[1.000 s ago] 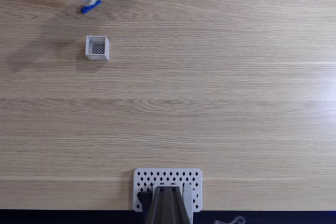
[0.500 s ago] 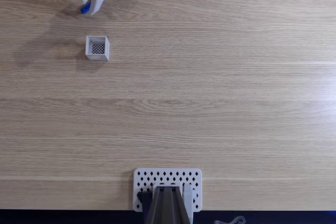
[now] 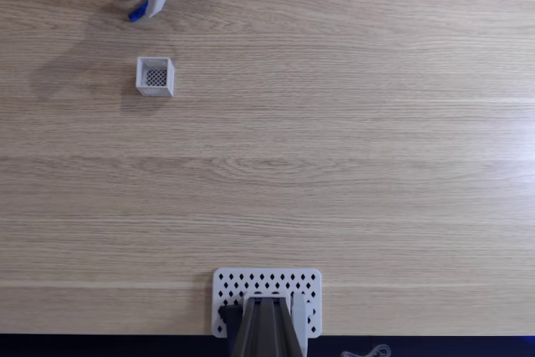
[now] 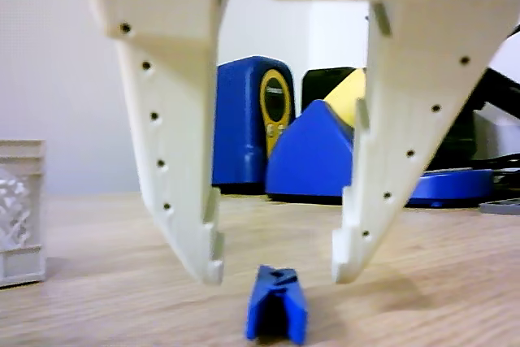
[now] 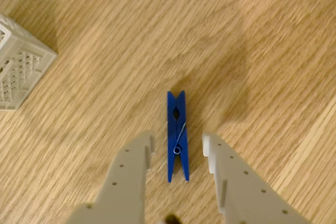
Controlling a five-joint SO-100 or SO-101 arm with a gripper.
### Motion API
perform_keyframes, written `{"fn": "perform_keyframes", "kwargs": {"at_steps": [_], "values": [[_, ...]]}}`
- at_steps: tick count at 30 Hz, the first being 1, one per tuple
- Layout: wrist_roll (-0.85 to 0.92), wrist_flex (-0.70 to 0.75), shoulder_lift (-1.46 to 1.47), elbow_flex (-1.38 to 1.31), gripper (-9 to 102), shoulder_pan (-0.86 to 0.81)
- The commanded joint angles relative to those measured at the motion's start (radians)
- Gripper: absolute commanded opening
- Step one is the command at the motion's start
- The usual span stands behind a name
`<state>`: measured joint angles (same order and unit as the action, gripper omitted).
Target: Grasp a peg and put it in the crate.
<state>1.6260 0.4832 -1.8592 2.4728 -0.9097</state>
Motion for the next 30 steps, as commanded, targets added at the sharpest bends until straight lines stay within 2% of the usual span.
{"fn": "perform_keyframes", "kwargs": {"at_steps": [1, 30], "values": [[0.008, -0.02, -0.066, 0.002, 15, -0.009], [0.008, -0.021, -0.067, 0.026, 15, 0.003]]}}
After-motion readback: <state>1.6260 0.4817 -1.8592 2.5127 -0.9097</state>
